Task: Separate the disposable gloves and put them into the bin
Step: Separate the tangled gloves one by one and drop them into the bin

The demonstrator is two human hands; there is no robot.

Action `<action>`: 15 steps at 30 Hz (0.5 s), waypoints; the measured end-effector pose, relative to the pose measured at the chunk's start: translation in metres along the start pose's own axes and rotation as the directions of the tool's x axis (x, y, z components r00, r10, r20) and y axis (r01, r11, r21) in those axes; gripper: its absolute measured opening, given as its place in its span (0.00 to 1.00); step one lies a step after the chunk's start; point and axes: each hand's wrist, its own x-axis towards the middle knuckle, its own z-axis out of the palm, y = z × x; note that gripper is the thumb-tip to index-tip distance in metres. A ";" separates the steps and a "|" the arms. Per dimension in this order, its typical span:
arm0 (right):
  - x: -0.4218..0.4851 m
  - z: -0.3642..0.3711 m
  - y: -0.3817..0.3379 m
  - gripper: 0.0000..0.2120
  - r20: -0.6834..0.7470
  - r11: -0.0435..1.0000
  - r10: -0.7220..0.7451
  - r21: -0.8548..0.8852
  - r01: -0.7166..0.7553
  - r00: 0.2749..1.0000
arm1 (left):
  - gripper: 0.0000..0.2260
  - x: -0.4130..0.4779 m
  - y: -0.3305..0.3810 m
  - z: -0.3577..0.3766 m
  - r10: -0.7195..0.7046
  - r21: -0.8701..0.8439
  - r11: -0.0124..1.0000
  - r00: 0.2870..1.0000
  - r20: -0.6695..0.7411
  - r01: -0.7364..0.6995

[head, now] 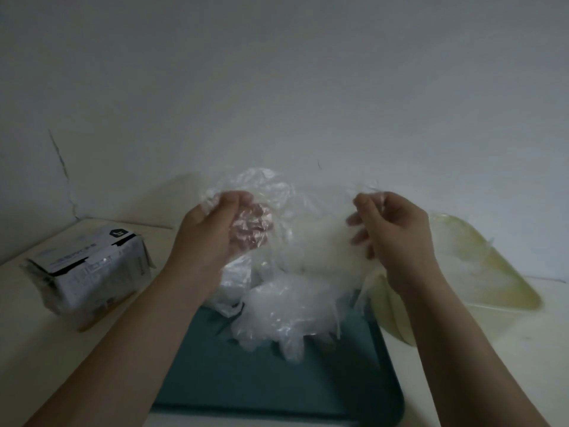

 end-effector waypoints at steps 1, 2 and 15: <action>0.003 -0.005 -0.005 0.11 -0.003 1.000 0.001 -0.025 -0.001 1.000 | 0.12 -0.002 0.001 0.003 0.002 0.011 1.000 0.999 0.033 -0.003; 0.006 -0.012 -0.009 0.12 -0.013 0.999 -0.002 -0.046 0.002 1.000 | 0.13 -0.005 0.001 0.009 -0.004 0.023 1.000 0.997 0.074 0.003; 0.077 -0.153 -0.007 0.09 -0.074 0.860 0.071 -0.500 -0.099 0.995 | 0.13 -0.042 0.048 0.106 -0.048 0.070 0.997 0.825 0.562 0.010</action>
